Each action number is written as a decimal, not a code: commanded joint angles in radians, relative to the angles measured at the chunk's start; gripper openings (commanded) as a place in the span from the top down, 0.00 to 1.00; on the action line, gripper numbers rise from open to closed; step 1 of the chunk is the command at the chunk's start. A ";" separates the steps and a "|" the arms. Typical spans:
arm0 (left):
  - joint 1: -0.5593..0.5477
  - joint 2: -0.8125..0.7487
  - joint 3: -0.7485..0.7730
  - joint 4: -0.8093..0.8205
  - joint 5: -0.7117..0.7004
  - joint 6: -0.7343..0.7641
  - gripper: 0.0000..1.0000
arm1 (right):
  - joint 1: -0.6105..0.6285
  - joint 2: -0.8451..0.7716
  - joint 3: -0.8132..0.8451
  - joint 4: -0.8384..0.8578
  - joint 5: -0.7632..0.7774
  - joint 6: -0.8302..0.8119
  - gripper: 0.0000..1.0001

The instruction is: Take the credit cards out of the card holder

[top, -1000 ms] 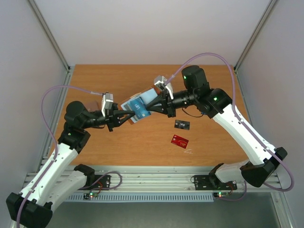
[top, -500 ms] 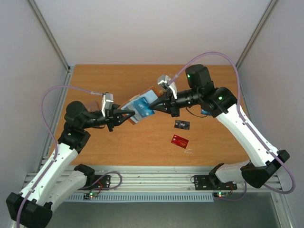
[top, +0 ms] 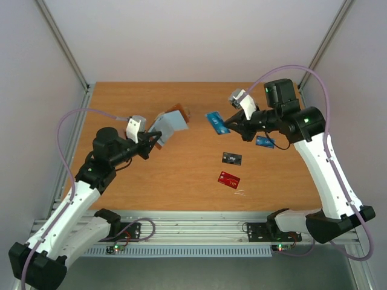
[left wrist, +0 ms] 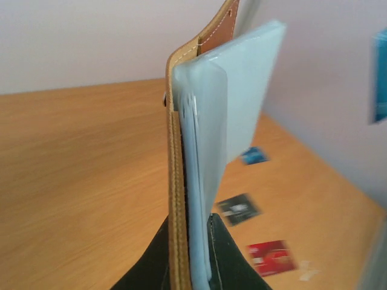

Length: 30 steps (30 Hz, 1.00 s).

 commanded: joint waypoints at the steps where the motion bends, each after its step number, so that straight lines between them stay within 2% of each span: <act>1: 0.006 0.012 -0.017 -0.125 -0.355 0.100 1.00 | -0.041 0.069 0.019 -0.234 0.426 -0.269 0.99; 2: 0.006 0.010 -0.020 -0.130 -0.352 0.106 1.00 | -0.048 0.103 0.012 -0.264 0.555 -0.313 0.99; 4: 0.006 0.004 -0.030 -0.123 -0.342 0.101 1.00 | -0.068 0.162 -0.020 -0.285 0.700 -0.404 0.99; 7: 0.006 -0.010 -0.047 -0.103 -0.311 0.071 1.00 | -0.113 0.247 -0.047 -0.299 0.762 -0.539 0.99; 11: 0.007 -0.030 -0.062 -0.106 -0.314 0.067 1.00 | -0.187 0.364 -0.053 -0.248 0.843 -0.640 0.99; 17: 0.019 -0.051 -0.079 -0.106 -0.329 0.082 1.00 | -0.267 0.484 -0.074 -0.254 0.771 -0.724 0.99; 24: 0.046 -0.039 -0.096 -0.091 -0.337 0.077 1.00 | -0.359 0.519 -0.256 -0.011 0.771 -0.804 0.99; 30: 0.060 -0.002 -0.086 -0.088 -0.336 0.076 1.00 | -0.391 0.558 -0.286 0.091 0.717 -0.831 0.99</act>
